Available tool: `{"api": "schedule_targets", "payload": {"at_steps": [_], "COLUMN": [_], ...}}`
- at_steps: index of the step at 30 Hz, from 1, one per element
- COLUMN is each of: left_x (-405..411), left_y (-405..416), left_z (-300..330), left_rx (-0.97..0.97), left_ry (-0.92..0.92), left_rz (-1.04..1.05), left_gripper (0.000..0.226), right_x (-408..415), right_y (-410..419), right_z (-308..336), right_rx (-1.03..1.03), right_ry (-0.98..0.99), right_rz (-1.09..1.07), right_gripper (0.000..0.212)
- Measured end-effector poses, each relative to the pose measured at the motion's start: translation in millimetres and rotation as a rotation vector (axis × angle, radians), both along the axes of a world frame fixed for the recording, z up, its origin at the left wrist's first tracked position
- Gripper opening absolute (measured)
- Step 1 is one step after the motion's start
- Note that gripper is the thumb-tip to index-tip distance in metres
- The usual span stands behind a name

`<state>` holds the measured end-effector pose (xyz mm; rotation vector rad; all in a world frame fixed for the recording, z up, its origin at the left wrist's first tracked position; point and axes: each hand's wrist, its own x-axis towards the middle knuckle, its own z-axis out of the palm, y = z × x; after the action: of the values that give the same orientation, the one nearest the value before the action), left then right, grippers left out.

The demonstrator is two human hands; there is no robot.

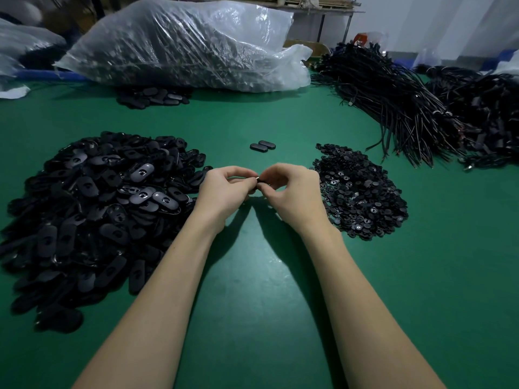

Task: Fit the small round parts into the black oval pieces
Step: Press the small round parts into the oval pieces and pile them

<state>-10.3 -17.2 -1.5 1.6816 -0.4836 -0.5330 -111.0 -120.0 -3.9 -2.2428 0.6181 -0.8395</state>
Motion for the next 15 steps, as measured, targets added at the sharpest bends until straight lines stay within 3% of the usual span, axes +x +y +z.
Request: {"api": "schedule_targets", "payload": {"at_steps": [8,15], "left_x": [1.5,5.5], "left_y": [0.9,2.1], "left_z": [-1.0,1.8], "left_rx": [0.016,-0.037], "left_ry": [-0.025,0.036], "left_rz": [-0.028,-0.017], "left_gripper": [0.016,0.018], "right_x": [-4.8,-11.6], "right_y": [-3.7,-12.7], "right_z": [3.9,6.5], "right_rx": [0.093,0.322], "right_ry": [0.062,0.063], "right_rz": [0.017,0.015], "right_gripper": [0.007,0.018]}}
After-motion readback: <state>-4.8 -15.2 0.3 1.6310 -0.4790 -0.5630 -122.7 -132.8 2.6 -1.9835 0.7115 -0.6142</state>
